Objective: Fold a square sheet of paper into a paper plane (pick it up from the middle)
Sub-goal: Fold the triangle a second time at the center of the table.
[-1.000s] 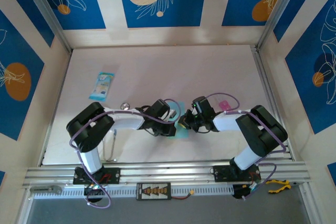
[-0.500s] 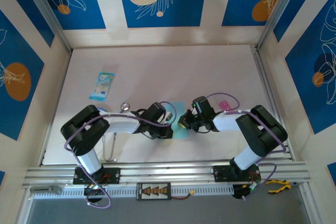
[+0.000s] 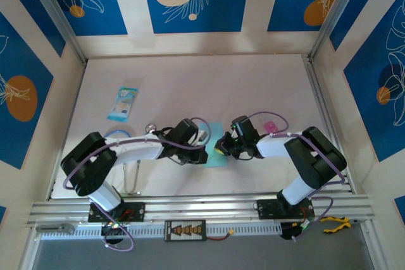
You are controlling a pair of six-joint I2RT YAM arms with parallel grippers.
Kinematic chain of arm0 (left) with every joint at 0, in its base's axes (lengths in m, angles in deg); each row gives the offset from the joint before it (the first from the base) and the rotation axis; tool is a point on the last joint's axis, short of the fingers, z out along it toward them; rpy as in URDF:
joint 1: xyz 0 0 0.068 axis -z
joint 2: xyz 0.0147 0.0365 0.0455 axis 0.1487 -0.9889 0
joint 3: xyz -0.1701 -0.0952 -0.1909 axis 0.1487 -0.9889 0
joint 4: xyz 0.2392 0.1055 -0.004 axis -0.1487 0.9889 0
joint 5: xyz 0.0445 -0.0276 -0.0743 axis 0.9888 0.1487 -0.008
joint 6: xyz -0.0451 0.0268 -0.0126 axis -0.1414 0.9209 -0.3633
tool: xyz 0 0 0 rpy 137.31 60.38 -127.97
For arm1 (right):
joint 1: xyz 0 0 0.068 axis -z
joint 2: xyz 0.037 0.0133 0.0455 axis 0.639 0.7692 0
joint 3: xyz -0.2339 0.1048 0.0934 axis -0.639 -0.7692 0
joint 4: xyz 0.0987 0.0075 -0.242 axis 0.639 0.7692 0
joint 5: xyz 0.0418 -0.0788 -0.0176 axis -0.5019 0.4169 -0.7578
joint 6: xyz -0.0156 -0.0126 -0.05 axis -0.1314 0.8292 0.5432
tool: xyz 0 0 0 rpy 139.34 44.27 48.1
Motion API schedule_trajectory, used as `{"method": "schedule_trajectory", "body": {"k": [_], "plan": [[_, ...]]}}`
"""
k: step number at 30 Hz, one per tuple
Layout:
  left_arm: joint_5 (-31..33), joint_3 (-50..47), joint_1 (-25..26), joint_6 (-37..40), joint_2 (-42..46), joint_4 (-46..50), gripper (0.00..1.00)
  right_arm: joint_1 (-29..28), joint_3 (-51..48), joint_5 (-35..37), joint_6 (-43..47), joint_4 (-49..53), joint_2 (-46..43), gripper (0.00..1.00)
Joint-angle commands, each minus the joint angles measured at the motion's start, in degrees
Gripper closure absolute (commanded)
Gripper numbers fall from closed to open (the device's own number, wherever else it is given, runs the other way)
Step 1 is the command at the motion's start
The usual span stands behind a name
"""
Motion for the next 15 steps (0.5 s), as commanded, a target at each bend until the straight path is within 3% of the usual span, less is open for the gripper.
{"method": "schedule_trajectory", "body": {"k": [1,7,15], "plan": [[0.1,5.2,-0.8,2.4,-3.6,0.5,0.97,0.1,-1.3,3.7,0.0,8.3,1.0,1.0],[2.4,8.1,-0.9,3.0,-10.6,3.9,0.99,0.0,-1.3,3.3,0.0,7.8,1.1,1.0],[4.0,0.3,-0.9,-0.7,-10.9,2.7,1.0,0.0,-1.2,2.8,0.1,7.0,1.9,1.0]]}}
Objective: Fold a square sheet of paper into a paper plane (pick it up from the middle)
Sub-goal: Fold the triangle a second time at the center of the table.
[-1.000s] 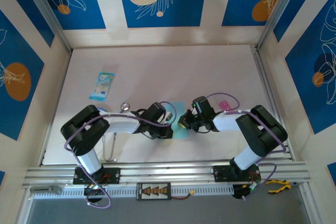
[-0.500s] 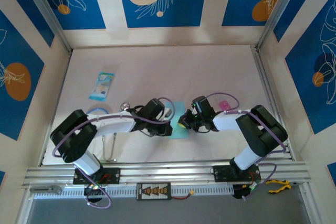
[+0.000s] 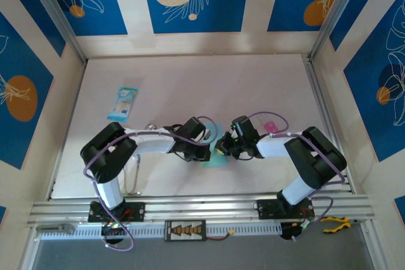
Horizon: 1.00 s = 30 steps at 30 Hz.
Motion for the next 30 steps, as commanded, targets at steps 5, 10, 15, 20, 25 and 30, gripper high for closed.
{"method": "schedule_trajectory", "body": {"k": [5,10,15,20,25,30], "plan": [[-1.1,-8.3,-0.2,-5.9,0.3,-2.6,1.0,0.1,-0.9,2.6,0.6,6.7,0.6,1.0],[-0.7,-8.4,-0.2,-5.6,0.9,-2.7,1.0,-0.5,-0.2,0.8,2.9,4.5,-3.2,1.0],[0.6,-7.5,-0.2,-4.8,1.3,-1.5,1.0,-2.8,0.9,-2.2,6.1,2.0,-4.6,1.0],[1.0,-7.4,-0.2,-5.0,1.6,-1.6,1.0,-5.3,0.0,0.8,4.6,1.5,-0.3,1.0],[1.4,-7.8,-0.2,-5.1,1.8,-1.7,1.0,-1.4,-4.7,0.0,1.2,-5.8,3.7,1.0],[1.5,-8.1,-0.2,-5.0,1.7,-1.4,1.0,0.8,-2.3,3.4,3.8,1.4,1.4,1.0]]}}
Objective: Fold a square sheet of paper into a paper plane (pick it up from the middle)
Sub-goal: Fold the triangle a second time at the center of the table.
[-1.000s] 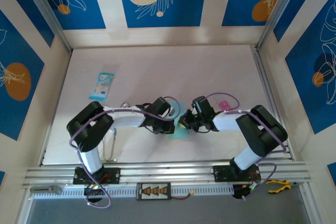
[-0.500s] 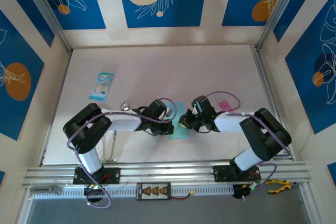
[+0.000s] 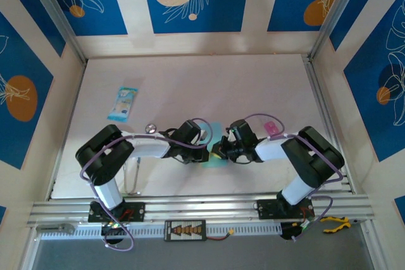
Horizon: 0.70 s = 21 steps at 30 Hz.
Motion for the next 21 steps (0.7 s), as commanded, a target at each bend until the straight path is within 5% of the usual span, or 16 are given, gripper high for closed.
{"method": "schedule_trajectory", "body": {"k": [1,11,21], "plan": [[2.2,-2.2,0.0,0.0,-0.6,7.3,1.0,3.7,0.5,7.1,1.8,8.3,0.3,1.0],[1.9,-1.8,0.1,0.1,-1.0,7.0,1.0,11.2,-0.5,4.2,2.8,3.6,0.5,1.0],[1.9,-1.8,0.0,0.2,-0.8,7.1,1.0,10.5,-0.2,3.7,3.2,3.8,-7.4,1.0]]}}
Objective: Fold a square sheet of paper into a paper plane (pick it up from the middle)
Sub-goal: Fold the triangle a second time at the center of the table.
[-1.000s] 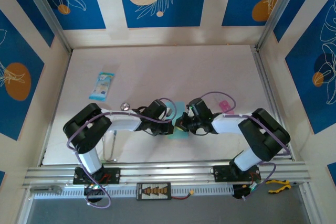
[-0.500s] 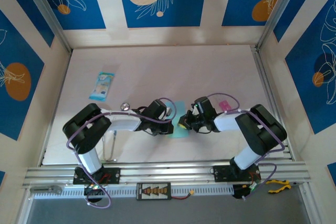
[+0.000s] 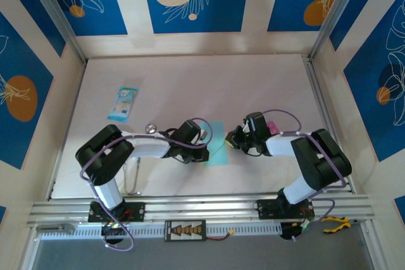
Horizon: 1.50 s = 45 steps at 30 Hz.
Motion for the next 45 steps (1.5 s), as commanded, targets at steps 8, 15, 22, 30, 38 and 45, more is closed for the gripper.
{"method": "schedule_trajectory", "body": {"k": [8,15,22,30,38,45], "plan": [[1.5,-1.3,0.0,0.3,-0.8,7.5,1.0,-4.5,0.5,-1.4,2.5,2.0,-3.2,0.99],[1.1,-1.2,0.1,0.1,0.1,7.4,1.0,-4.4,-0.8,1.3,0.1,2.1,3.5,1.0],[-0.9,1.9,0.1,-0.2,1.7,7.9,1.0,-3.5,-1.5,0.2,0.1,1.7,6.7,1.0],[-1.2,9.1,-0.1,1.4,-0.6,8.6,0.96,-3.9,-0.5,0.1,0.0,3.3,6.9,1.0],[-0.8,6.6,-0.3,1.7,-6.3,7.2,0.96,-4.1,0.2,0.1,0.4,4.5,6.8,1.0],[0.2,1.7,-0.3,1.0,-2.7,7.5,0.95,-4.6,0.3,0.8,0.3,5.4,6.4,1.0]]}}
